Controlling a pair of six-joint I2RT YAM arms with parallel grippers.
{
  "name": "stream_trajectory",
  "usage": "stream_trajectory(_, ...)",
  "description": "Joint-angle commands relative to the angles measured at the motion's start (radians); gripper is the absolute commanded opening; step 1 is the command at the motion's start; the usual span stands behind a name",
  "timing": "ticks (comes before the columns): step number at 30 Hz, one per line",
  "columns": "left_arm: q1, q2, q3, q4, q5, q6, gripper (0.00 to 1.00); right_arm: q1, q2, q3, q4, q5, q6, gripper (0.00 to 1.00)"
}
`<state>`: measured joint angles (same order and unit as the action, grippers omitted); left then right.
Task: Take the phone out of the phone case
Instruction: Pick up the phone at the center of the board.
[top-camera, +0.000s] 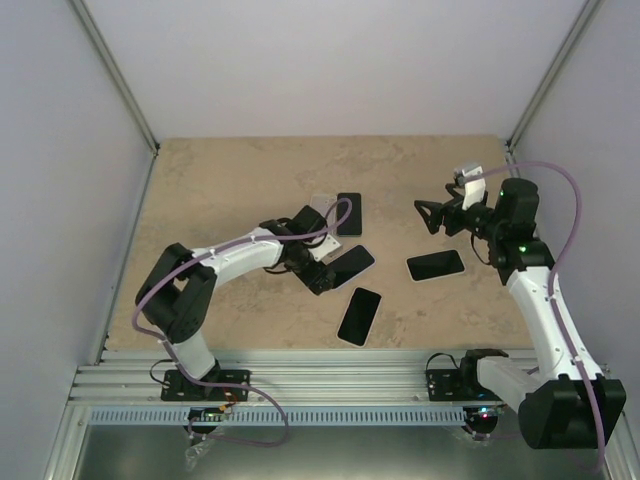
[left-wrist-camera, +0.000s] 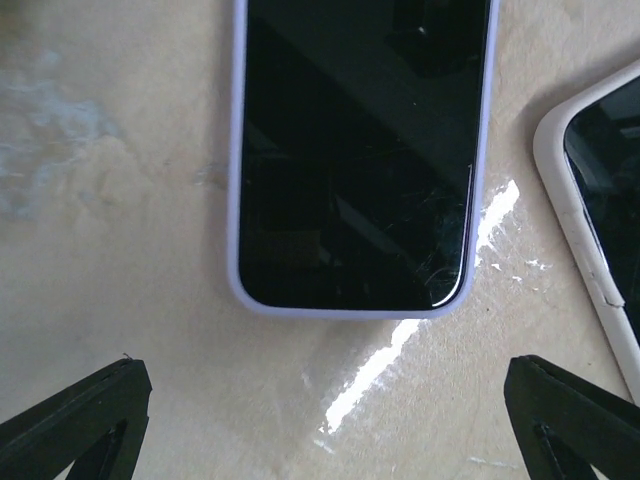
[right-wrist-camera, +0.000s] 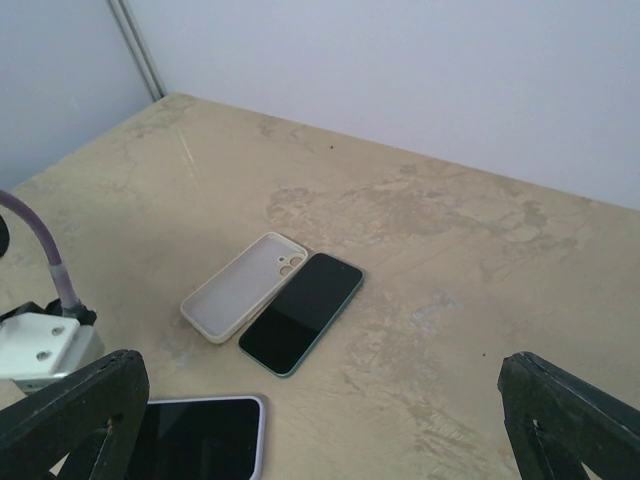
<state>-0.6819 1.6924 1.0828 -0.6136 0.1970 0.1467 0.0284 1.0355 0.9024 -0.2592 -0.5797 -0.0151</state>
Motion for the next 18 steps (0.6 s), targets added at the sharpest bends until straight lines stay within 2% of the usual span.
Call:
stream_trajectory(1,-0.031,0.053,0.023,0.023,-0.042,0.012,1.0,-0.008,0.002,-0.025,0.03,-0.021,0.012,0.98)
stream_trajectory(10,-0.094,0.143,0.072,0.041,-0.112,-0.005,0.99,-0.009,0.001,-0.046,0.043,-0.019,0.012,0.98)
stream_trajectory(18,-0.101,0.226,0.149,0.047,-0.107,-0.021,0.93,-0.009,-0.002,-0.053,0.045,-0.013,0.01,0.98)
